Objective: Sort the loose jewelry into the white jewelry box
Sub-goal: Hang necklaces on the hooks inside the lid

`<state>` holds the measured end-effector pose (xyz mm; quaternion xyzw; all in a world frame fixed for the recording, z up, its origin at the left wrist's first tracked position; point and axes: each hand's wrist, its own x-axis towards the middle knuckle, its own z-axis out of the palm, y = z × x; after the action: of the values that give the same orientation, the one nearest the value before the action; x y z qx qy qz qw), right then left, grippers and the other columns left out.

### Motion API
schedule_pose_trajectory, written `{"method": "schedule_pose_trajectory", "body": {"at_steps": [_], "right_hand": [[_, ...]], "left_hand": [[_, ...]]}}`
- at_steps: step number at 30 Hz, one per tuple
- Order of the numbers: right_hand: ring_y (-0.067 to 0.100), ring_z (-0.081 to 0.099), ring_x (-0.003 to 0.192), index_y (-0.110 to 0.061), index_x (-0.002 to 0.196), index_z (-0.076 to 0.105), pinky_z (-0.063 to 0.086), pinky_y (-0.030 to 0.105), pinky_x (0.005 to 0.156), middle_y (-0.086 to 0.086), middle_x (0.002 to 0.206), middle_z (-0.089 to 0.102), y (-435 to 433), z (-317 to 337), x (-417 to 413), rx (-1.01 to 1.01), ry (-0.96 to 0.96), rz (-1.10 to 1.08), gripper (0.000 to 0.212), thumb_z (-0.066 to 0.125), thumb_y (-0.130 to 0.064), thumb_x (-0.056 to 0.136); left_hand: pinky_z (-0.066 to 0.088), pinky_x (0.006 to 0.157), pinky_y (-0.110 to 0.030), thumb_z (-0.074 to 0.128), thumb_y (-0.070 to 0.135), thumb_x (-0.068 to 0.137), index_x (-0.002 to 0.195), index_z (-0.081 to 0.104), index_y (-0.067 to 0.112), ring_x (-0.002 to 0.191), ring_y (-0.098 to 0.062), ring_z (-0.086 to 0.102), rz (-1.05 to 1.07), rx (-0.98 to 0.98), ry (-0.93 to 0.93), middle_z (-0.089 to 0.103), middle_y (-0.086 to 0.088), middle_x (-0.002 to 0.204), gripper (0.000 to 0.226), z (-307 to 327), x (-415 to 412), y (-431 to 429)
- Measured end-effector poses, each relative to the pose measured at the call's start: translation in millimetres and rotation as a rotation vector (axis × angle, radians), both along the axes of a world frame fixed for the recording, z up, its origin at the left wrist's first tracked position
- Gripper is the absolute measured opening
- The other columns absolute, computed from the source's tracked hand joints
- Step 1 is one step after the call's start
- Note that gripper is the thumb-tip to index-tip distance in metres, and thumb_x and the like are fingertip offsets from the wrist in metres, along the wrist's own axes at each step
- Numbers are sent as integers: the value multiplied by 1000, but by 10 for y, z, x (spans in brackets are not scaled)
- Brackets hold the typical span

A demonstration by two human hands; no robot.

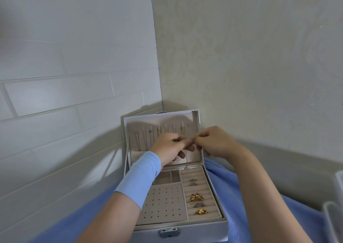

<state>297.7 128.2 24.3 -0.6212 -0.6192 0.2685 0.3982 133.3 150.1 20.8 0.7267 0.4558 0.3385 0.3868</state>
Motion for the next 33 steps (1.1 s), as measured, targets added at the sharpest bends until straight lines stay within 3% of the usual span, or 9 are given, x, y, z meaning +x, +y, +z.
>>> {"method": "schedule_pose_trajectory", "body": {"at_steps": [4,9,12,16,20,23,25,28,33], "right_hand": [[12,54,55,-12,85,74,41,21,50,-1,68,68,-22,-42,-79,-172,-113,158,10,66,-16,86],[12,54,51,-13,90,79,41,16,44,3,72,74,17,-78,-65,-13,91,103,13,70,-22,93],[11,54,48,-11,77,77,40,14,44,2,71,75,41,-63,-31,76,80,13,20,70,-21,94],[9,55,45,-14,73,76,42,13,45,-6,66,73,81,-16,-43,218,72,-101,23,69,-21,94],[14,60,47,-11,88,77,41,15,43,-2,84,76,110,-14,-93,270,175,-92,16,66,-18,96],[18,62,48,-17,92,76,52,24,53,0,90,77,167,-69,-108,294,204,-89,11,66,-15,96],[19,64,50,-18,100,77,56,28,63,-5,89,76,230,-135,-95,263,127,-93,11,68,-16,95],[1,63,55,-22,107,78,58,28,74,-9,91,75,300,-198,-68,203,-148,-82,18,69,-15,92],[12,67,106,-28,111,77,54,35,96,-9,112,74,274,-118,-103,163,-397,-123,29,66,-12,90]], "left_hand": [[45,67,-14,64,26,93,95,76,22,69,-3,61,0,112,80,71,9,80,12,64,17,66],[46,70,-14,65,29,92,96,77,25,73,2,60,4,176,114,70,15,78,13,126,5,113],[44,70,-19,57,27,96,98,75,28,72,2,59,60,225,212,67,15,77,18,82,-31,151],[50,94,-36,51,35,96,110,69,32,103,-15,63,112,198,467,68,11,110,23,-83,-71,198],[51,94,-37,48,39,96,120,64,37,110,-19,61,115,234,663,65,9,121,29,-133,-71,154],[51,93,-37,49,44,94,126,61,36,109,-19,61,97,238,720,65,8,122,35,-117,-45,152],[52,91,-38,51,46,93,122,63,34,104,-20,62,89,227,718,66,7,117,33,-111,-39,165],[52,91,-39,53,47,93,117,65,31,101,-19,62,86,228,698,67,7,112,31,-105,-41,178],[51,91,-37,54,47,93,119,65,31,101,-19,61,76,231,706,67,7,113,33,-101,-53,207]]}}
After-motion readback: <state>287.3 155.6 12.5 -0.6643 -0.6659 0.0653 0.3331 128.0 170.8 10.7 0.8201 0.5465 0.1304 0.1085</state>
